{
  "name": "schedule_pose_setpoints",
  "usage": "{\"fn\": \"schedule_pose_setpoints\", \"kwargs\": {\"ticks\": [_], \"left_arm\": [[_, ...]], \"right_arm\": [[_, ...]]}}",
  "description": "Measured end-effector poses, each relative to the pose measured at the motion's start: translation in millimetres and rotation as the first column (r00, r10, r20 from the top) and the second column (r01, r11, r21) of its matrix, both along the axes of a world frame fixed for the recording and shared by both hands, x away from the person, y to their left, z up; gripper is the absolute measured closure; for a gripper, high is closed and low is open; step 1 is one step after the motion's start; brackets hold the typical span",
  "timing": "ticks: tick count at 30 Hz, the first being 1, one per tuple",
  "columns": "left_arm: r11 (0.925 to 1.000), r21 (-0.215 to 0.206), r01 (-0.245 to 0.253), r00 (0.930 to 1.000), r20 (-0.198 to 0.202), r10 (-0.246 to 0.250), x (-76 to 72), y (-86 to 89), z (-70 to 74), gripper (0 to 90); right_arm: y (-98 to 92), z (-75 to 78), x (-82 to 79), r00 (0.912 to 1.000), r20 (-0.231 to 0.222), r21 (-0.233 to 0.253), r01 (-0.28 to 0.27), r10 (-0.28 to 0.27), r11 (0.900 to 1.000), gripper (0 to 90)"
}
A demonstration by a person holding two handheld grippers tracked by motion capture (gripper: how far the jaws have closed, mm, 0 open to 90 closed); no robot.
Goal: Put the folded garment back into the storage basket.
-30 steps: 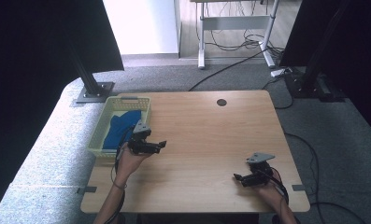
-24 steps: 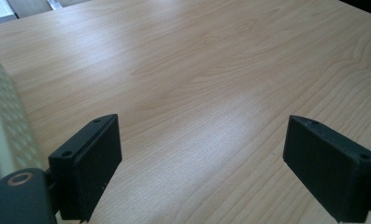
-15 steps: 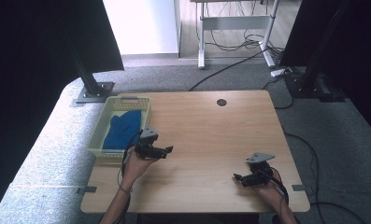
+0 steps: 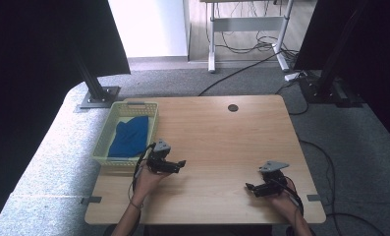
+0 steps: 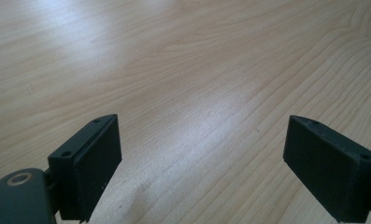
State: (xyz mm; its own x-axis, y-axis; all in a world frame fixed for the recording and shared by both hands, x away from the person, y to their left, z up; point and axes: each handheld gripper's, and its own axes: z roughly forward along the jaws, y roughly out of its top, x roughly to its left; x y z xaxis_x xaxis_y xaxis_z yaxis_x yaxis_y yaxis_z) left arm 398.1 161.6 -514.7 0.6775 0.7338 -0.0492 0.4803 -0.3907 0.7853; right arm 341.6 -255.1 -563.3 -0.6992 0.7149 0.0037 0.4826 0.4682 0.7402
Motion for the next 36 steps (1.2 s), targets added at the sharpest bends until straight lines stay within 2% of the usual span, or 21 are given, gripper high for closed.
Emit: {"fn": "schedule_pose_setpoints", "kwargs": {"ticks": [12,24,31,36], "left_arm": [[0.9999,0.016,0.001,0.9999,-0.016,0.000,-5.7,-2.5,-13.0,11.3],[0.9987,0.050,0.000,0.9990,-0.045,0.002,-13.7,-6.2,-28.5,11.0],[0.9964,0.084,0.003,0.9983,-0.058,0.002,-17.6,-10.3,-37.9,10.8],[0.9935,0.114,-0.002,0.9995,-0.032,0.006,-20.4,-14.6,-40.2,10.0]], "right_arm": [[-0.2,0.0,-0.4,1.0000,0.001,0.000,-0.002,0.002,1.000,9.6],[-0.2,-0.1,-0.5,1.0000,0.001,0.000,-0.003,0.003,1.000,9.6],[-0.2,-0.1,-0.6,1.0000,0.002,0.000,-0.004,0.004,1.000,9.5],[-0.2,-0.1,-0.7,1.0000,0.002,0.000,-0.004,0.004,1.000,9.6]]}}
